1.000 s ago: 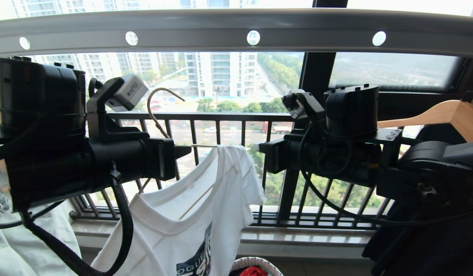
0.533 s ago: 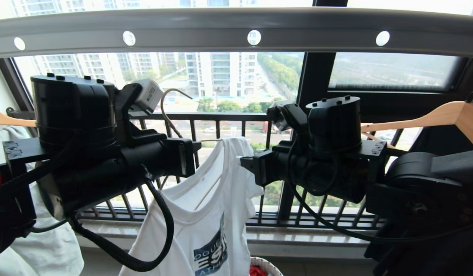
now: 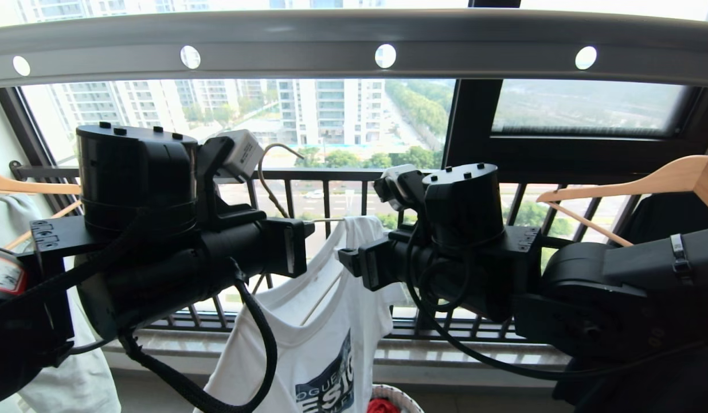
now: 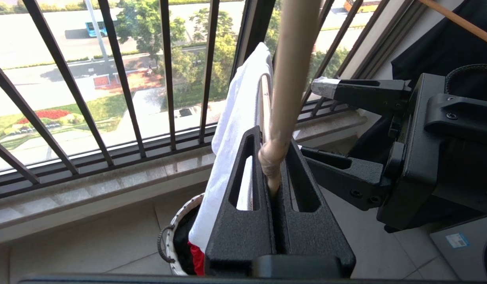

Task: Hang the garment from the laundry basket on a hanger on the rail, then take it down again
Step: Take the clothes off the clothes rack

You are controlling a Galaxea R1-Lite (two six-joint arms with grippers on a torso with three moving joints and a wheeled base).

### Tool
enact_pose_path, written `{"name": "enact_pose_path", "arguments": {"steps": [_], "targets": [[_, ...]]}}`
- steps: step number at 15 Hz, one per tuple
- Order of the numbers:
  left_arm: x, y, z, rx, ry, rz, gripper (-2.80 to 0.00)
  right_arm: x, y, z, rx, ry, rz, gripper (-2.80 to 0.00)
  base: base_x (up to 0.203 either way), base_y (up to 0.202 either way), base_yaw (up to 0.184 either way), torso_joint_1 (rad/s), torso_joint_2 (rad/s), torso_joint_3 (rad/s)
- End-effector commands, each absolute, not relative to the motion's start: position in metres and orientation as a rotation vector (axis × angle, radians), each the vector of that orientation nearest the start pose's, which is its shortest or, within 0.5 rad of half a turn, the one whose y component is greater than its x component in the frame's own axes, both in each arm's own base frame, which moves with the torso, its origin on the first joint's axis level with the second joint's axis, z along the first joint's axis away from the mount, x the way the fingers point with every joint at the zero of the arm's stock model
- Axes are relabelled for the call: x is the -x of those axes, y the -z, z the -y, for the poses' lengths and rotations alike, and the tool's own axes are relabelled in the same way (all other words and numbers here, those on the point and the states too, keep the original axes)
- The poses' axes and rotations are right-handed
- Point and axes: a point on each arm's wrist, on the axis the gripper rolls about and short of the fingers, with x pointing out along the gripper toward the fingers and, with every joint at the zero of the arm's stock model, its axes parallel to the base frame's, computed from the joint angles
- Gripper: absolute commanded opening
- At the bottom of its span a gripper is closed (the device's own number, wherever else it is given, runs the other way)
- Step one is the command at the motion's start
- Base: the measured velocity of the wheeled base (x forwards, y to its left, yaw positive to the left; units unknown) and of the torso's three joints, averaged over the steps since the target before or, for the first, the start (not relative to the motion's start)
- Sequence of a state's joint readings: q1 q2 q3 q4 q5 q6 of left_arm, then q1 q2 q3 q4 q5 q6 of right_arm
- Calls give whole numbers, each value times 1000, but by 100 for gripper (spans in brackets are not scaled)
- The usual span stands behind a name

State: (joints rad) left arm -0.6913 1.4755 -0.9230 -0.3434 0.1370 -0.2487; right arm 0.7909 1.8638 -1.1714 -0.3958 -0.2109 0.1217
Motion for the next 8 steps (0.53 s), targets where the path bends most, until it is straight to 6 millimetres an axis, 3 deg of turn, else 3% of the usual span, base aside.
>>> {"name": "enact_pose_path", "arguments": {"steps": [1, 8], "targets": [[-201, -251, 163, 160, 524, -256, -280, -265, -200, -263, 33, -527, -297, 0, 0, 0, 0, 0, 0, 0], [-200, -253, 163, 162, 528, -250, -280, -273, -201, -269, 43, -414, -265, 0, 0, 0, 0, 0, 0, 0]]}}
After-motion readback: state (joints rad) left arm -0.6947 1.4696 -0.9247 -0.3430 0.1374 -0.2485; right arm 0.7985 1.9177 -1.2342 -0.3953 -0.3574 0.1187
